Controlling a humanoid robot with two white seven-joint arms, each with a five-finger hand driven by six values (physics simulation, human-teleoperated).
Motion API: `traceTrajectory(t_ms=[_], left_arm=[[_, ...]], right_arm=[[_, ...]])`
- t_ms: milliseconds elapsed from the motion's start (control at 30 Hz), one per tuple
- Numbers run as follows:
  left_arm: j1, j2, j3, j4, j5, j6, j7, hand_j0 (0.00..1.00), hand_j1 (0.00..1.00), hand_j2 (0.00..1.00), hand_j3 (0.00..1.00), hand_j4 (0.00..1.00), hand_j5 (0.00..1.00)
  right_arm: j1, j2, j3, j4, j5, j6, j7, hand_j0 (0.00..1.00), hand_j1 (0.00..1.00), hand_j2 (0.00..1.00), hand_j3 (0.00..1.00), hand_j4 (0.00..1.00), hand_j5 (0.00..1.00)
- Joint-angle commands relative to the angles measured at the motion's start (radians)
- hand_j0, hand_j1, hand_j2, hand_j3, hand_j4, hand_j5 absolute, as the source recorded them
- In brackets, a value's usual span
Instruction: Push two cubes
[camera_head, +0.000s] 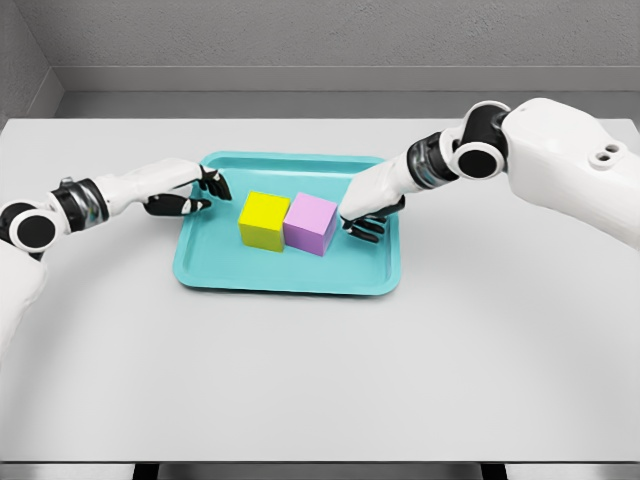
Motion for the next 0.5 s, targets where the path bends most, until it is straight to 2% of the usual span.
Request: traceTrajectory(t_ms=[0, 33, 167, 200, 233, 300, 433, 467], left_arm=[[0.000, 0.035, 0.003, -0.019, 0.054, 0.003, 0.000, 0.53, 0.53, 0.53, 0.53, 0.53, 0.53], [0.005, 0.060, 0.003, -0.037, 0.083, 0.003, 0.000, 0.53, 0.53, 0.53, 0.53, 0.53, 0.53], [0.135, 0.222, 0.004, -0.294, 0.281, 0.003, 0.000, 0.52, 0.52, 0.52, 0.52, 0.52, 0.52], [0.181, 0.267, 0.016, -0.350, 0.314, 0.003, 0.000, 0.52, 0.52, 0.52, 0.52, 0.52, 0.52], [0.222, 0.273, 0.052, -0.389, 0.321, 0.003, 0.000, 0.52, 0.52, 0.52, 0.52, 0.52, 0.52], [0.264, 0.272, 0.064, -0.418, 0.318, 0.003, 0.000, 0.52, 0.52, 0.52, 0.52, 0.52, 0.52], [0.261, 0.244, 0.052, -0.432, 0.302, 0.003, 0.000, 0.52, 0.52, 0.52, 0.52, 0.52, 0.52], [0.259, 0.219, 0.030, -0.432, 0.295, 0.003, 0.000, 0.52, 0.52, 0.52, 0.52, 0.52, 0.52]], right_arm=[[0.000, 0.011, 0.003, 0.033, -0.002, 0.002, 0.000, 0.13, 0.13, 0.13, 0.13, 0.13, 0.13], [-0.002, 0.014, 0.003, 0.041, -0.002, 0.002, 0.000, 0.13, 0.13, 0.13, 0.13, 0.13, 0.13], [-0.002, 0.045, 0.003, 0.078, -0.002, 0.002, 0.000, 0.13, 0.13, 0.13, 0.13, 0.13, 0.13], [-0.002, 0.047, 0.003, 0.081, -0.002, 0.002, 0.000, 0.13, 0.13, 0.13, 0.13, 0.13, 0.13], [-0.002, 0.048, 0.003, 0.087, -0.002, 0.002, 0.000, 0.13, 0.13, 0.13, 0.13, 0.13, 0.13], [-0.002, 0.060, 0.003, 0.104, -0.002, 0.002, 0.000, 0.13, 0.13, 0.13, 0.13, 0.13, 0.13], [-0.002, 0.068, 0.001, 0.111, -0.002, 0.002, 0.000, 0.13, 0.13, 0.13, 0.13, 0.13, 0.13], [-0.003, 0.070, 0.001, 0.113, -0.002, 0.002, 0.000, 0.13, 0.13, 0.13, 0.13, 0.13, 0.13]])
